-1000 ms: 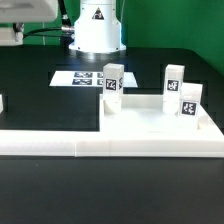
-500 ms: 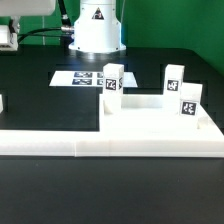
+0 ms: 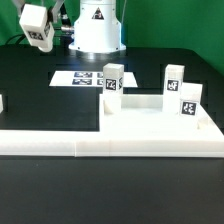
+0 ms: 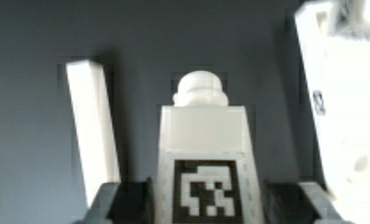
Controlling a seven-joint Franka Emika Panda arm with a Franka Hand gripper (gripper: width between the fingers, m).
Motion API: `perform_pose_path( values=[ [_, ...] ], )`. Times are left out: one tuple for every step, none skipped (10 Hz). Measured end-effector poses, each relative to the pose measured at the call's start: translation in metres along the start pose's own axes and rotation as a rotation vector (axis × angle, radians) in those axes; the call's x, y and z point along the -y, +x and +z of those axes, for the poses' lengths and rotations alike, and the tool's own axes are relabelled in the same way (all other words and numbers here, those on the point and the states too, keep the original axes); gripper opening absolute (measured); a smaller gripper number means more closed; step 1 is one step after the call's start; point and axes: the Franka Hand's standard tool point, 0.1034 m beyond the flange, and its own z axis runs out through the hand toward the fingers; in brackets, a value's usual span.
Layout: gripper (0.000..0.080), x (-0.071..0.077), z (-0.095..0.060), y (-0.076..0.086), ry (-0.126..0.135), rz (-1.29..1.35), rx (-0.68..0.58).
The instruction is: Assemble square table
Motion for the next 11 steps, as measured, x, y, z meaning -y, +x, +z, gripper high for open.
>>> perform_pose_path(
  values=[
    [0.0290,-0.001,0.003,0.001,0.006,0.003,-0.070],
    [0.0290,0.001,0.001,0.004,0.010,0.001,-0.147],
    [0.0290,0.001,0.002,0.005,0.012,0.001,-0.187],
    [0.0290,0.001,0.001,0.011,0.008,0.001,-0.264],
    [0.0290,0.000,0.004,0.009,0.023,-0.026,-0.306],
    [0.0290,-0.005,0.015,-0.001,0.113,-0.075,-0.329],
    [0.0290,-0.001,0.017,-0.004,0.157,-0.038,-0.368],
    [0.0290,0.026,0.012,-0.006,0.182,-0.038,-0.407],
    [0.0290,0.053,0.001,-0.005,0.201,0.001,-0.482],
    [0.0290,0.076,0.000,-0.005,0.210,0.057,-0.514],
    [0.0290,0.098,0.007,-0.004,0.199,0.084,-0.493]
  ],
)
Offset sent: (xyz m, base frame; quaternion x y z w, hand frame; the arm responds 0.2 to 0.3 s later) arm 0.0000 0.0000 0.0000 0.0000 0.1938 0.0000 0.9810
